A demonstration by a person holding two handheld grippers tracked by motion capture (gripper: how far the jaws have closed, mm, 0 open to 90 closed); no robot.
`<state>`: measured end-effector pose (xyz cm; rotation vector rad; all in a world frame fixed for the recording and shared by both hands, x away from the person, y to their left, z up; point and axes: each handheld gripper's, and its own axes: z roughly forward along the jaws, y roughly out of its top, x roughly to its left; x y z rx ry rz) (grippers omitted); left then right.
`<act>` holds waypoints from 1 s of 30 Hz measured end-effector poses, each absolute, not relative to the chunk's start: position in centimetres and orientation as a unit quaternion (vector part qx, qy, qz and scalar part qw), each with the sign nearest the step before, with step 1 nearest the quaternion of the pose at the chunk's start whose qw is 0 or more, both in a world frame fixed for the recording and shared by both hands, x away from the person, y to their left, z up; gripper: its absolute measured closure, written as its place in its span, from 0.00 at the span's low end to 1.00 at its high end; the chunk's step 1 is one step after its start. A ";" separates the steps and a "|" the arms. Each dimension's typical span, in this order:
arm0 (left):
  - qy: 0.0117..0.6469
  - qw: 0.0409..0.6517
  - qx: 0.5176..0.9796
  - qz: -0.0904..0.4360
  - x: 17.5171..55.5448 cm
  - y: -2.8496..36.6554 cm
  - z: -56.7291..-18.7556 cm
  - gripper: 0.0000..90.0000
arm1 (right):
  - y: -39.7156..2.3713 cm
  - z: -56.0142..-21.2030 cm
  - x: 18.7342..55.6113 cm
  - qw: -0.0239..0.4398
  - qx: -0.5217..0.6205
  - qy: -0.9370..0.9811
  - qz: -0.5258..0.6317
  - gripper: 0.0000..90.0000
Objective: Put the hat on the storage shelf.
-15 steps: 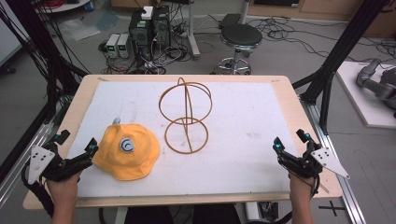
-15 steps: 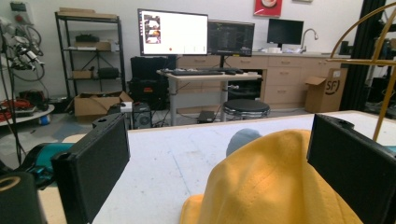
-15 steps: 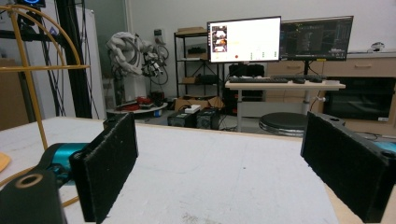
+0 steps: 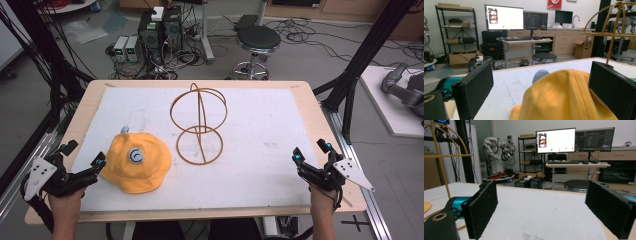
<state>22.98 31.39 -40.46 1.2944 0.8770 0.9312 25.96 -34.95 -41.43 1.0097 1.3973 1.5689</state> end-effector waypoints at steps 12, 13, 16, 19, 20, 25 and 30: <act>0.329 0.598 0.644 0.346 23.8 29.3 -40.7 0.08 | -34.9 -41.5 25.9 0.393 0.398 0.552 0.618 0.12; 0.329 0.597 0.647 0.342 23.9 29.2 -40.7 0.08 | -34.9 -41.5 25.9 0.393 0.398 0.552 0.619 0.12; 0.332 0.588 0.663 0.324 24.2 29.0 -41.0 0.10 | -35.0 -41.5 26.0 0.393 0.398 0.552 0.618 0.12; 0.336 0.577 0.671 0.321 24.4 28.8 -41.2 0.11 | -34.9 -41.6 25.9 0.389 0.400 0.552 0.620 0.12; 0.337 0.572 0.676 0.321 24.5 28.7 -41.3 0.14 | -34.9 -41.6 26.0 0.391 0.400 0.552 0.619 0.12; 0.331 0.565 0.685 0.320 24.7 28.4 -41.6 0.21 | -35.1 -41.6 25.9 0.390 0.400 0.552 0.619 0.12; 0.325 0.554 0.703 0.305 24.9 27.9 -41.9 0.23 | -35.2 -41.6 25.8 0.391 0.401 0.550 0.620 0.12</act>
